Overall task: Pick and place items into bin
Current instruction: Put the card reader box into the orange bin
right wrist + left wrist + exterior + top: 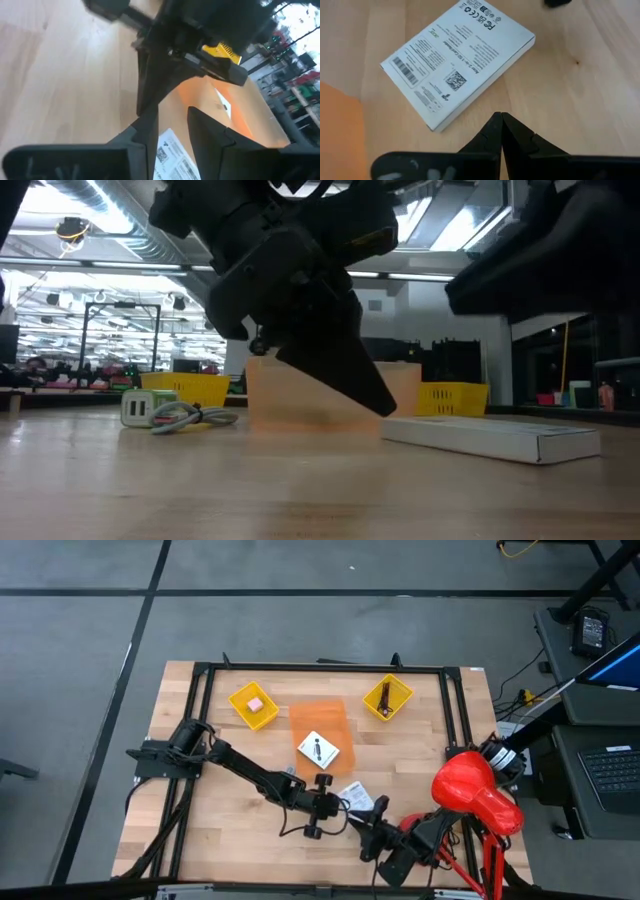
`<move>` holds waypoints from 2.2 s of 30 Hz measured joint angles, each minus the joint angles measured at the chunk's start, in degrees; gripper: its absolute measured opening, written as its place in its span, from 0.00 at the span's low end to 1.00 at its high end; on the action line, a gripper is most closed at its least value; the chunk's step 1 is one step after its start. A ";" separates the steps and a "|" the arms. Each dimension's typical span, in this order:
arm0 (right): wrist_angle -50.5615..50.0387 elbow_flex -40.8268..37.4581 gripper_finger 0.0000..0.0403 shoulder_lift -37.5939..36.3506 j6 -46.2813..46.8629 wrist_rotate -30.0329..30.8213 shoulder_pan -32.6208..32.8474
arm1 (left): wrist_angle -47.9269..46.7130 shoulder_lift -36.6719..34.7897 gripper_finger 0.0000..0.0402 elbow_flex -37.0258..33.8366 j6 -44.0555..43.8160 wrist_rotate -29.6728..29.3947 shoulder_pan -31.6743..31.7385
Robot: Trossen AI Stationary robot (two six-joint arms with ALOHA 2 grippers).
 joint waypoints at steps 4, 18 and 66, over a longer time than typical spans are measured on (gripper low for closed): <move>-4.33 0.04 0.24 -3.33 6.32 -2.22 -0.02 | 0.83 0.00 0.00 0.02 1.82 -1.00 0.00; -12.76 0.04 0.08 -6.53 28.27 -26.49 0.02 | 2.08 -0.07 0.00 0.07 7.05 -6.53 0.65; -30.75 -0.02 0.00 -2.71 47.61 -34.36 -1.29 | 6.10 2.70 0.00 -0.42 6.55 -3.04 4.53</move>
